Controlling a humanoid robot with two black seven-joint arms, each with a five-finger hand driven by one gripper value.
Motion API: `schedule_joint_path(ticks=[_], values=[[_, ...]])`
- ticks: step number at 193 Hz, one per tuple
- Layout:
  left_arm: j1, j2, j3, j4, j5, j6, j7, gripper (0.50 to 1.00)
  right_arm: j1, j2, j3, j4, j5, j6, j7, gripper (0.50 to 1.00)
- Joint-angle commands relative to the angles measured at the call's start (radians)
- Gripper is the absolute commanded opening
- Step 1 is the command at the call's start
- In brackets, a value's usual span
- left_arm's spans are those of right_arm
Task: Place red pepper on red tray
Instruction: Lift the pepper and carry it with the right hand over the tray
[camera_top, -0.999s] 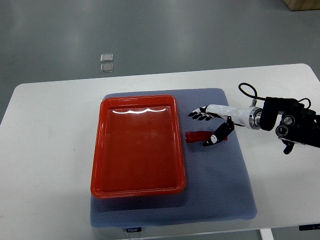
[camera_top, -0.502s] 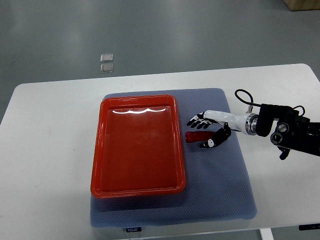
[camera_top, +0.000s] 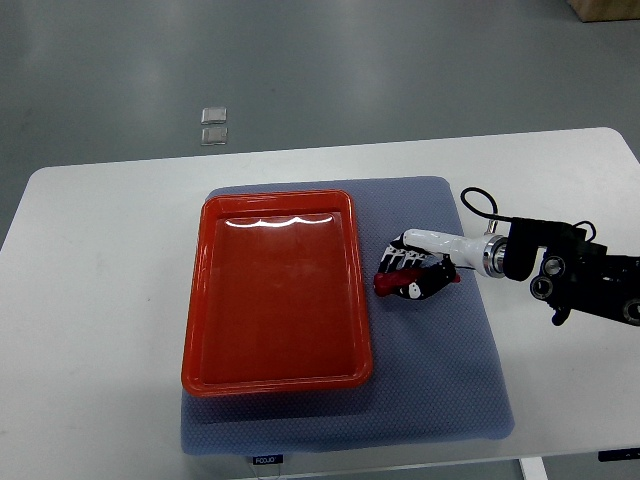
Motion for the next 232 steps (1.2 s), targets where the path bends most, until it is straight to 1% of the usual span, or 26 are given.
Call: schedule_joint_path(ticks=[1, 15, 31, 46, 87, 100, 109, 111, 120, 130, 149, 183, 200, 232], values=[[0.0, 0.0, -0.001, 0.0, 0.0, 0.0, 0.0, 1.0, 0.006, -0.015, 0.003, 0.0, 0.002, 0.001, 0.0, 0.5], [0.0, 0.0, -0.001, 0.0, 0.0, 0.0, 0.0, 1.0, 0.026, -0.043, 0.011, 0.004, 0.01, 0.007, 0.001, 0.5], [0.0, 0.0, -0.001, 0.0, 0.0, 0.0, 0.0, 1.0, 0.094, -0.069, 0.012, 0.02, 0.019, 0.016, 0.001, 0.5], [0.0, 0.0, 0.001, 0.0, 0.0, 0.0, 0.0, 1.0, 0.156, -0.09, 0.012, 0.027, 0.022, 0.041, 0.001, 0.5], [0.0, 0.0, 0.001, -0.003, 0.0, 0.0, 0.0, 1.0, 0.313, -0.058, -0.005, 0.027, 0.145, 0.062, 0.0, 0.5], [0.0, 0.0, 0.001, -0.001, 0.0, 0.0, 0.0, 1.0, 0.347, -0.007, -0.032, 0.014, 0.159, 0.06, 0.0, 0.5], [0.0, 0.0, 0.001, -0.001, 0.0, 0.0, 0.0, 1.0, 0.376, 0.057, -0.072, -0.002, 0.159, 0.056, 0.0, 0.5], [0.0, 0.0, 0.001, -0.001, 0.0, 0.0, 0.0, 1.0, 0.376, 0.057, -0.072, -0.002, 0.159, 0.056, 0.0, 0.5], [0.0, 0.0, -0.001, -0.001, 0.0, 0.0, 0.0, 1.0, 0.4, 0.12, -0.112, -0.037, 0.16, 0.047, 0.0, 0.5], [0.0, 0.0, -0.001, -0.001, 0.0, 0.0, 0.0, 1.0, 0.405, 0.164, -0.134, -0.068, 0.164, 0.044, 0.0, 0.5], [0.0, 0.0, -0.001, -0.001, 0.0, 0.0, 0.0, 1.0, 0.405, 0.288, -0.149, -0.144, 0.165, 0.041, 0.0, 0.5], [0.0, 0.0, -0.001, -0.004, 0.0, 0.0, 0.0, 1.0, 0.393, 0.462, -0.16, -0.255, 0.162, 0.039, 0.0, 0.5], [0.0, 0.0, -0.001, -0.004, 0.0, 0.0, 0.0, 1.0, 0.38, 0.519, -0.181, -0.302, 0.154, 0.031, 0.0, 0.5], [0.0, 0.0, -0.003, -0.004, 0.0, 0.0, 0.0, 1.0, 0.331, 0.519, -0.192, -0.364, 0.147, 0.013, 0.0, 0.5]])
